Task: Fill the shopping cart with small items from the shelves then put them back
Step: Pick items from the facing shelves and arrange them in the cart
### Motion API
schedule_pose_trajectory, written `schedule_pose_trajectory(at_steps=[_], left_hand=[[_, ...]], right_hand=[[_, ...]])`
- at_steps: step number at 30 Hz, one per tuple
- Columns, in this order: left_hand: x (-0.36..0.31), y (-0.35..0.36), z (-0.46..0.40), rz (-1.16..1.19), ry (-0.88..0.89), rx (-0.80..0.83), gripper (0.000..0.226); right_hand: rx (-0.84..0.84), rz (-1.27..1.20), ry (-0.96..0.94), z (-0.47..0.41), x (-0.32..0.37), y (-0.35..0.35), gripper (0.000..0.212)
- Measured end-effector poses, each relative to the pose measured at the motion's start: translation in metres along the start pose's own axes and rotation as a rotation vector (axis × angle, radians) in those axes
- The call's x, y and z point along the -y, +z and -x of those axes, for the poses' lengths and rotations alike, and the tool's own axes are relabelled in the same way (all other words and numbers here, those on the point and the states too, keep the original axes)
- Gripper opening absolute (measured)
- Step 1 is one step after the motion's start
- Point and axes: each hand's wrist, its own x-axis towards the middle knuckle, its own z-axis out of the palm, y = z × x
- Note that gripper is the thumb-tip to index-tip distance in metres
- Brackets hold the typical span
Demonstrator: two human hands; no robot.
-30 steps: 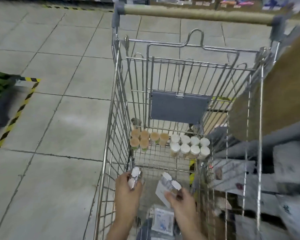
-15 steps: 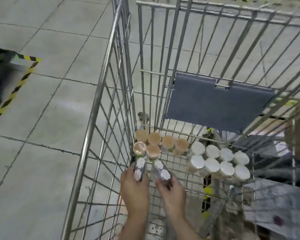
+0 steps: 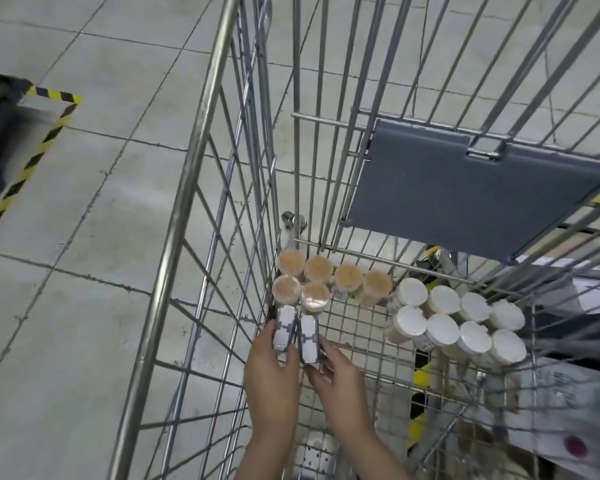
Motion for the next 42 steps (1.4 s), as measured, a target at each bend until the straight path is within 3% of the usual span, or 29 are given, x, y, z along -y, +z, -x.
schedule_pose_trajectory(at_steps=[5, 15, 20, 25, 29, 34, 42], left_hand=[[0.0, -0.003, 0.009, -0.14, 0.099, -0.02, 0.039], [0.017, -0.008, 0.007, -0.636, 0.371, 0.097, 0.056], [0.012, -0.013, 0.008, -0.69, 0.344, 0.17, 0.059], [0.004, -0.022, 0.008, -0.656, 0.292, 0.221, 0.062], [-0.01, -0.034, 0.018, -0.602, 0.257, 0.273, 0.055], [-0.021, -0.061, 0.052, -0.603, 0.335, 0.379, 0.044], [-0.048, -0.132, 0.154, -0.796, 0.51, 0.61, 0.033]], right_hand=[[-0.005, 0.044, -0.004, -0.006, -0.002, 0.005, 0.044], [-0.014, 0.07, -0.012, -0.022, 0.01, 0.021, 0.037], [-0.042, 0.062, 0.027, -0.025, 0.012, 0.025, 0.036], [0.036, 0.09, 0.088, -0.016, 0.009, 0.015, 0.047], [0.061, 0.214, 0.131, 0.014, 0.003, -0.01, 0.04], [0.152, 0.356, 0.14, 0.076, 0.008, -0.054, 0.033], [0.171, 0.689, 0.067, 0.214, 0.05, -0.11, 0.045]])
